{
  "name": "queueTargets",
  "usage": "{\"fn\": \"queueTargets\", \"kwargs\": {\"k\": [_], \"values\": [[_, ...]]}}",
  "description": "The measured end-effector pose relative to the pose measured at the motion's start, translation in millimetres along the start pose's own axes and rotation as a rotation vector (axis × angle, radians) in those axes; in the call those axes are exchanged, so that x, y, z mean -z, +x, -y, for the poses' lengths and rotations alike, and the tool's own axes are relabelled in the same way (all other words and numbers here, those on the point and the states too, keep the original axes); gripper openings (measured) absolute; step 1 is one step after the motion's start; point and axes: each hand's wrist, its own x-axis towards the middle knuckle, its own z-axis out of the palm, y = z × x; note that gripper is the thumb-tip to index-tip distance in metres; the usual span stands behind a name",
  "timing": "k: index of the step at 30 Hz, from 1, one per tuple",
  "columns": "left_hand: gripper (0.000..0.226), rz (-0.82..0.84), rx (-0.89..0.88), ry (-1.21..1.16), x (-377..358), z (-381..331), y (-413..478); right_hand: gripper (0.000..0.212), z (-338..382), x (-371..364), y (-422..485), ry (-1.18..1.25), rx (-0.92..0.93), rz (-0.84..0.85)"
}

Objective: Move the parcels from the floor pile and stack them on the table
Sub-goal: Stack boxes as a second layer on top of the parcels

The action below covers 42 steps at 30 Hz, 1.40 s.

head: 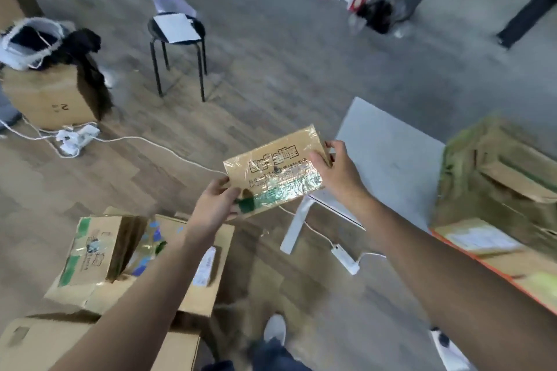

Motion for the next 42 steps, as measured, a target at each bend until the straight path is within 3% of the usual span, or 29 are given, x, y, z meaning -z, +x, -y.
{"fn": "queueTargets", "kwargs": {"k": [11,15,19,23,27,32,34,38,42], "values": [[0.042,0.273,-0.185,0.283,-230,-30,-81,0.028,-133,223,-97,0.207,-0.158,-0.511],[0.051,0.391,-0.215,0.301,-335,-23,-133,0.038,-205,305,-145,0.262,-0.212,-0.590],[0.054,0.475,-0.220,0.307,-437,-4,-176,0.041,-272,379,-188,0.253,-0.254,-0.626],[0.023,0.525,-0.273,0.332,-514,11,-206,0.038,-321,432,-213,0.218,-0.322,-0.598],[0.030,0.535,-0.335,0.389,-567,15,-215,0.044,-355,464,-215,0.218,-0.360,-0.625],[0.020,0.514,-0.342,0.392,-634,10,-207,0.042,-394,497,-198,0.264,-0.396,-0.618],[0.030,0.524,-0.334,0.415,-659,7,-195,0.043,-407,512,-186,0.268,-0.400,-0.603],[0.037,0.545,-0.335,0.447,-706,-4,-165,0.025,-426,544,-156,0.164,-0.410,-0.585],[0.039,0.621,-0.327,0.463,-747,-23,-127,0.052,-439,574,-116,0.027,-0.474,-0.551]]}}
